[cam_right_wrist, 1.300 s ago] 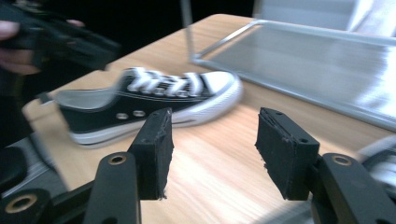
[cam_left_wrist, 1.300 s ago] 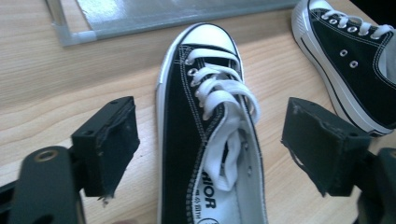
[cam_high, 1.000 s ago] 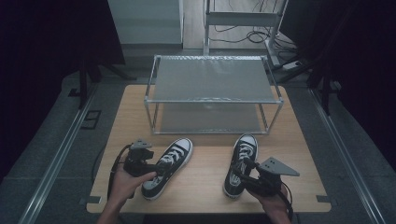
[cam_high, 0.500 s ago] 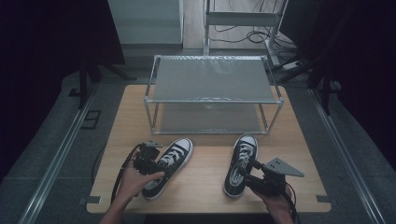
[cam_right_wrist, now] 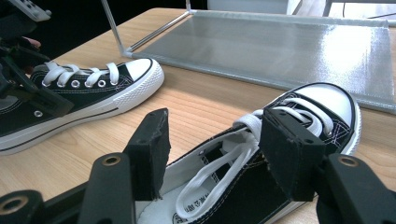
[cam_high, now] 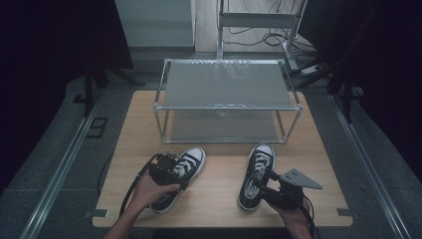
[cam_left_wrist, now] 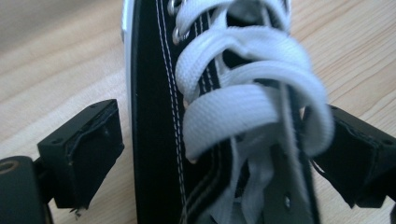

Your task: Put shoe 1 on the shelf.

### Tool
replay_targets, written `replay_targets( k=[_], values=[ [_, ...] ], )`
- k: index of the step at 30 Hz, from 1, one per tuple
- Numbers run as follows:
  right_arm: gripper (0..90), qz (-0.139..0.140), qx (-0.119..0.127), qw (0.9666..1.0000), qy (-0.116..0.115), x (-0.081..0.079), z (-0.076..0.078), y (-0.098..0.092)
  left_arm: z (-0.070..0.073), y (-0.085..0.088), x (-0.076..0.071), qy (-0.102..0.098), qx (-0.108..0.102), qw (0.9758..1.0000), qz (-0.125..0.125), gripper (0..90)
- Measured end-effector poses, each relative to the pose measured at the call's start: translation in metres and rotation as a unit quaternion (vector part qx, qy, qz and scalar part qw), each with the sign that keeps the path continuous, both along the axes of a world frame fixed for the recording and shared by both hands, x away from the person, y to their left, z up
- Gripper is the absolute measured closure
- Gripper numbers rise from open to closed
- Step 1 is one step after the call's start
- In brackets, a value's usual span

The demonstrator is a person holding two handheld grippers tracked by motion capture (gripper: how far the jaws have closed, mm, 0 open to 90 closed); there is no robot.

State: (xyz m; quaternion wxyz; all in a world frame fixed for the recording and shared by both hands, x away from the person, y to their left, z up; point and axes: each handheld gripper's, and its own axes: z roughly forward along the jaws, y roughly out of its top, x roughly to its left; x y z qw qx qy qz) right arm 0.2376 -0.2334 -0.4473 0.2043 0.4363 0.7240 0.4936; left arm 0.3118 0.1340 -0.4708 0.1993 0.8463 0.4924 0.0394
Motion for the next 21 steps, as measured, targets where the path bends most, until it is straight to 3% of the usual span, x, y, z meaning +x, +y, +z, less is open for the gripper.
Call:
replay_targets(
  k=[2,5,10,18,21],
  values=[
    [42.9,0.000,0.000,1.0000,0.001,0.0003,-0.0003,-0.0004,-0.0002,-0.0002,0.0011,0.001,0.005,1.0000,0.000,6.6],
    [42.9,-0.002,-0.001,1.0000,0.002,0.0011,-0.0010,-0.0012,-0.0042,-0.0001,0.0057,0.023,0.019,0.9996,0.002,6.8],
    [42.8,-0.005,-0.002,1.0000,0.001,0.0016,-0.0025,-0.0014,-0.0059,-0.0006,0.0080,0.042,0.012,0.9990,-0.004,10.4],
    [42.9,-0.007,-0.007,0.9999,0.003,0.0022,-0.0036,-0.0019,-0.0058,-0.0004,0.0088,0.043,0.015,0.9989,-0.007,13.6],
    [42.9,-0.009,-0.008,0.9999,0.002,0.0030,-0.0048,-0.0009,-0.0057,-0.0058,0.0081,0.042,0.036,0.9985,-0.008,12.7]
  ],
)
